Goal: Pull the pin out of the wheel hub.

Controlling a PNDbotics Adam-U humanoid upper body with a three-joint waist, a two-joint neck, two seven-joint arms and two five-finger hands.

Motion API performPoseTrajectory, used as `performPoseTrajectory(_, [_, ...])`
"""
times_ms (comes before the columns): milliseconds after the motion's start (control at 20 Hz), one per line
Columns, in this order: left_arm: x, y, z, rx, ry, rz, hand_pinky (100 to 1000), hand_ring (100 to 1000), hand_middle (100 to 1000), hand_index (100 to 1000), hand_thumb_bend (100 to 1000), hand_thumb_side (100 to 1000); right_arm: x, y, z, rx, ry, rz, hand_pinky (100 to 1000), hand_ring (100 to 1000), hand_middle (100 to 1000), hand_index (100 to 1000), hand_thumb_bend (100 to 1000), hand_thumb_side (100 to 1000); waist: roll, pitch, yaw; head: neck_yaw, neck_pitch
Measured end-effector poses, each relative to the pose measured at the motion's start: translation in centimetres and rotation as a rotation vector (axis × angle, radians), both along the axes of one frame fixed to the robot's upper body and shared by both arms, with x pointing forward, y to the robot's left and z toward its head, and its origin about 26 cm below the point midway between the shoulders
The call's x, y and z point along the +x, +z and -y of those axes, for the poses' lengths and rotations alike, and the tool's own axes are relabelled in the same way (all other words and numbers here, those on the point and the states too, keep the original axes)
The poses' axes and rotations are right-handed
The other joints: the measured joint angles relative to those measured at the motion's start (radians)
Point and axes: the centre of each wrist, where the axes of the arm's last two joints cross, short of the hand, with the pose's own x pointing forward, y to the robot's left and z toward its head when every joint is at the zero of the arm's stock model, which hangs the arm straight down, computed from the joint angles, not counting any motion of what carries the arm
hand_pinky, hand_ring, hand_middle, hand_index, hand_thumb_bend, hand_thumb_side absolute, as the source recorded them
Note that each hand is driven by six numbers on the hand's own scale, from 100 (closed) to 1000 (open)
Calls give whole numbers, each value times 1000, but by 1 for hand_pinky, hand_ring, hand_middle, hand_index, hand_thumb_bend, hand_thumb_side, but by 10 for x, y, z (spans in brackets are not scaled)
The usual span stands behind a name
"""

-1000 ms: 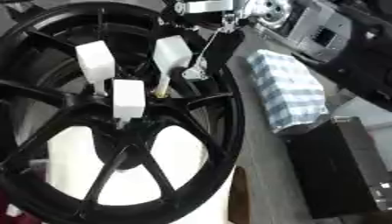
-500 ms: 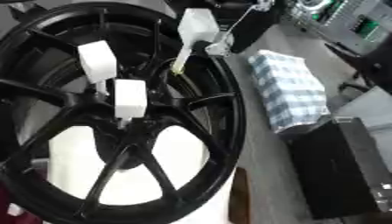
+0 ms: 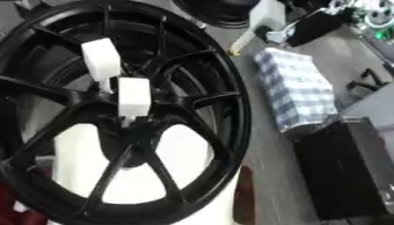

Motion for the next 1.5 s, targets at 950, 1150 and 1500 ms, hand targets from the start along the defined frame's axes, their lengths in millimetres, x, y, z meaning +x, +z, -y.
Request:
performPoseTrajectory(950, [3,3,3,11,-18,5,930,578,597,869,100,629,-115,-123,133,139,-780,32,704,794,740,736,272,100,-3,8,53,-43,1])
performPoseTrajectory(1150, [3,3,4,12,-23,4,932,578,597,870,100,631,-119,-146,142,144,-870,-6,798,990,984,920,435,397,-3,8,58,-50,1])
performPoseTrajectory(1500, [3,2,4,11,-27,2,934,577,598,870,100,633,-125,-167,152,177,-911,-11,803,1000,1000,938,385,601,-3,10,59,-52,1])
